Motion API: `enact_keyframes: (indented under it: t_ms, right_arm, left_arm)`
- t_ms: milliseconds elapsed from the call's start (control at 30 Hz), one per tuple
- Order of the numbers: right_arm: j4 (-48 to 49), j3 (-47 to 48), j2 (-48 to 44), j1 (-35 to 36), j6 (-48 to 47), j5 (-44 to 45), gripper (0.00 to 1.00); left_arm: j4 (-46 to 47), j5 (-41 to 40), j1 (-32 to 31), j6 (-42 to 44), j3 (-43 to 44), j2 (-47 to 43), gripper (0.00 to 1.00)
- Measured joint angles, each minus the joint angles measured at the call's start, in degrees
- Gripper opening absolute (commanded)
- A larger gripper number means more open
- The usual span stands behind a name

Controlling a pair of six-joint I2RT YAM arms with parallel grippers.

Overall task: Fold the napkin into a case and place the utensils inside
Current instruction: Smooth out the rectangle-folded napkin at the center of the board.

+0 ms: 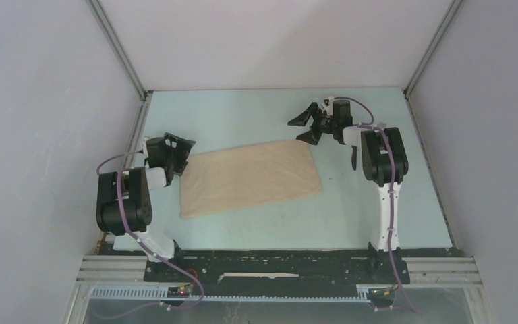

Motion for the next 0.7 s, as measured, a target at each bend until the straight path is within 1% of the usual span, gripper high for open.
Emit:
enact_keyframes:
  t_ms: [167, 267, 467, 533, 600, 667, 700]
  right_arm:
    - [-2.56, 2.99, 1.62, -2.45, 0.55, 0.11, 1.00]
    - [-4.24, 5.22, 2.64, -3.74, 0.70, -0.48, 1.00]
    - [-15.82, 10.05, 2.03, -4.68, -5.55, 1.44, 1.00]
    - [-20.09, 9.88, -0.02, -4.35, -8.04, 2.43, 1.00]
    - [-20.68, 8.57, -2.82, -3.21, -9.35, 3.30, 1.00]
    - [-17.86, 5.53, -6.69, -0.55, -8.94, 3.39, 1.00]
    - [-14.38, 3.58, -8.50, 1.60, -7.82, 3.17, 1.00]
  left_arm:
    - [0.11, 0.04, 2.58, -0.24, 0.11, 0.13, 1.00]
    - [-0.85, 1.95, 4.13, -0.17, 1.84, 1.14, 0.99]
    - [-2.67, 5.31, 4.61, 1.90, 5.49, -0.24, 0.99]
    - [-3.10, 6.49, 3.85, 2.36, 6.03, -2.47, 1.00]
    - [-3.23, 7.23, 1.95, 2.45, 6.60, -4.59, 1.00]
    - [-2.03, 8.09, -1.66, 2.25, 7.28, -5.38, 0.99]
    - [-0.24, 8.90, -4.55, 1.79, 7.58, -4.96, 0.99]
